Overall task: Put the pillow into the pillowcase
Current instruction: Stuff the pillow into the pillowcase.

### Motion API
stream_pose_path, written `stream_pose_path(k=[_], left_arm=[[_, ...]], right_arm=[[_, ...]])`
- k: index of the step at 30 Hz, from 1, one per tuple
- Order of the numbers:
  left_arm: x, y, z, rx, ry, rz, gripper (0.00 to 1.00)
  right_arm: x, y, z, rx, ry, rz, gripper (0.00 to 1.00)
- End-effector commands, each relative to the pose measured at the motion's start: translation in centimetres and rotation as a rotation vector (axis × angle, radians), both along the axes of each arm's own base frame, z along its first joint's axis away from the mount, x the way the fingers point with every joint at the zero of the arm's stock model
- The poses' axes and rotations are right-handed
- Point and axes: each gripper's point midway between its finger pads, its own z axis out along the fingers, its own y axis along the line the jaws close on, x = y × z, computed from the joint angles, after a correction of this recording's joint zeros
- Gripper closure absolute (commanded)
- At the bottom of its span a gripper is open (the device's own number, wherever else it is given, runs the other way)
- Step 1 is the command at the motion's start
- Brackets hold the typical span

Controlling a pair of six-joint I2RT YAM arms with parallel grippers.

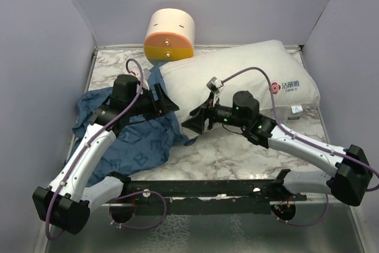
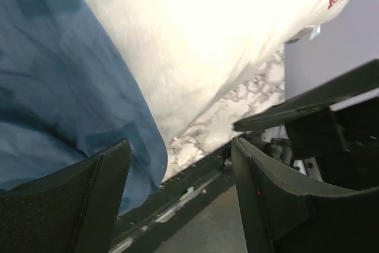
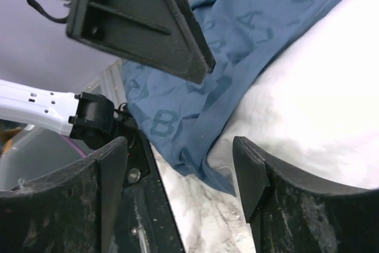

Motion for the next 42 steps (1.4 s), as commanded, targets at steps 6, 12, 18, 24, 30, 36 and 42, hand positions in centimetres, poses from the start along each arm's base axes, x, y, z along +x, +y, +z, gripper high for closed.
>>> stream_pose_path(k=[6, 12, 18, 24, 30, 36, 42], left_arm=[[5.8, 5.0, 0.6, 0.313, -0.115, 0.054, 0.28], [14.5, 7.8, 0.4, 0.201, -0.095, 0.193, 0.28], [20.8, 8.6, 0.6, 0.026, -0.095, 0.336, 0.29], [22.8, 8.7, 1.0, -0.023, -0.134, 0.382, 0.3], [22.7, 11.3, 1.2, -0.137, -0.155, 0.482, 0.31], [21.6, 14.3, 1.4, -0.135, -0.187, 0.552, 0.27], [20.3, 14.7, -0.3, -0.018, -0.129, 0.526, 0.26]], right_arm=[[2.2, -0.8, 4.6, -0.115, -0.212, -0.043, 0.2], [5.6, 0.5, 9.2, -0.136, -0.312, -0.107, 0.08], [7.6, 0.5, 10.3, -0.145, -0.275, -0.167, 0.0], [10.2, -1.6, 10.3, -0.155, -0.213, -0.309, 0.0], [13.3, -3.4, 11.4, -0.126, -0.231, -0.379, 0.0], [16.5, -0.4, 10.3, -0.244, -0.205, -0.301, 0.0], [21.1, 2.3, 6.8, -0.401, -0.096, -0.312, 0.06]])
